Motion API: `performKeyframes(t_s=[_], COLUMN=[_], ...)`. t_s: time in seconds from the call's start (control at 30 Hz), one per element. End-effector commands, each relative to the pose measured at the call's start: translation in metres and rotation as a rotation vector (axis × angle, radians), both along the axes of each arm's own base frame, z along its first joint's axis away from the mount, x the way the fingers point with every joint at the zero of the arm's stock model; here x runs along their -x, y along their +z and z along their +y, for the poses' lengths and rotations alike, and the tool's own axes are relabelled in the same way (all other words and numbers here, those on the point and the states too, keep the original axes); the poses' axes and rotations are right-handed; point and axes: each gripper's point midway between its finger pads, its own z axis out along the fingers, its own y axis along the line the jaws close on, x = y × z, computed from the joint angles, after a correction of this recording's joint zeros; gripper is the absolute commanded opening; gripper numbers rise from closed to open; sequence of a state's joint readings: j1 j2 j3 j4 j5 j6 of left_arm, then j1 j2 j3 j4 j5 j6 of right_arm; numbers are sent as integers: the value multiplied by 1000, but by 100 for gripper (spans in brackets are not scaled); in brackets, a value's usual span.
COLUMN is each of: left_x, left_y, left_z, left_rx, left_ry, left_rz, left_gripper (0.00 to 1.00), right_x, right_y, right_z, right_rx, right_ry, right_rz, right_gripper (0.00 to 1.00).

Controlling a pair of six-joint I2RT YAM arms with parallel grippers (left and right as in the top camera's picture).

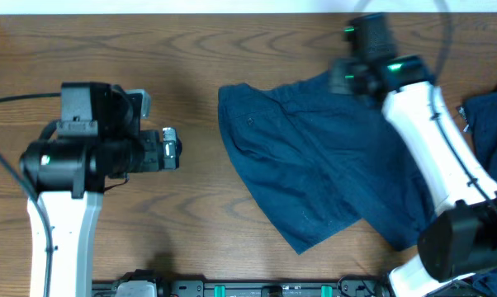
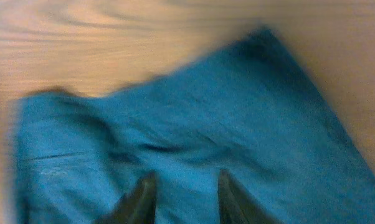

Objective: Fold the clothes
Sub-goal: 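Grasp the navy shorts with the right gripper and drag them leftward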

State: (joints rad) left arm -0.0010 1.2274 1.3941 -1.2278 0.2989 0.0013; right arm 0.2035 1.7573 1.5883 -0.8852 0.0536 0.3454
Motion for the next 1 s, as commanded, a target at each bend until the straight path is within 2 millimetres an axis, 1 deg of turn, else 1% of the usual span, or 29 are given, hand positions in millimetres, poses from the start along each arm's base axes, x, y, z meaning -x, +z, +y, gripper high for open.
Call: performKeyframes(t_s=[0.0,0.03,0.07,0.13,0.17,0.2,0.3,0.4,0.47,0.53,0.57,0.63,0.67,0.73,0.8,0.87,0.93,0.97], left_x=[-8,-11,-14,-20,-23,-25,-26,-24,-21,-16,-13,-8,-6,-2,1,3,4,5], left_y=[-11,-19,-24,-38,-45,-52,-66,-73,-72,-68,-66,-61,-58,-52,-44,-38,-35,-34], left_z=[-8,-8,-8,-9,-12,-16,-23,-25,-26,-26,-26,-26,-26,-27,-31,-34,-34,-34], left_rx=[43,44,45,52,67,92,137,148,148,146,146,146,147,155,174,194,195,195], left_ry=[-28,-28,-27,-29,-34,-41,-52,-52,-67,-82,-83,-83,-84,-82,-87,-94,-97,-97], left_rz=[55,83,103,153,181,214,282,326,328,327,326,321,317,303,281,262,248,243], left_gripper=[96,92,83,64,56,52,48,46,46,46,46,47,47,47,48,48,48,49], right_x=[8,10,11,10,7,0,-20,-40,-47,-49,-49,-52,-56,-68,-90,-114,-131,-136], right_y=[-24,-33,-39,-56,-62,-71,-89,-120,-145,-170,-185,-207,-216,-230,-238,-237,-231,-224], right_z=[-35,-40,-41,-42,-44,-46,-42,-38,-37,-39,-39,-38,-34,-21,2,35,68,87], right_rx=[-33,-69,-97,-144,-151,-152,-156,-178,-199,-223,-239,-276,-307,-387,-517,-656,-761,-803], right_ry=[-142,-150,-151,-153,-158,-161,-154,-191,-244,-310,-358,-431,-456,-492,-492,-445,-417,-383], right_rz=[107,144,166,203,204,201,168,158,179,208,229,247,247,229,178,102,38,9], right_gripper=[8,4,1,1,1,1,1,1,1,1,1,1,1,1,1,2,2,2])
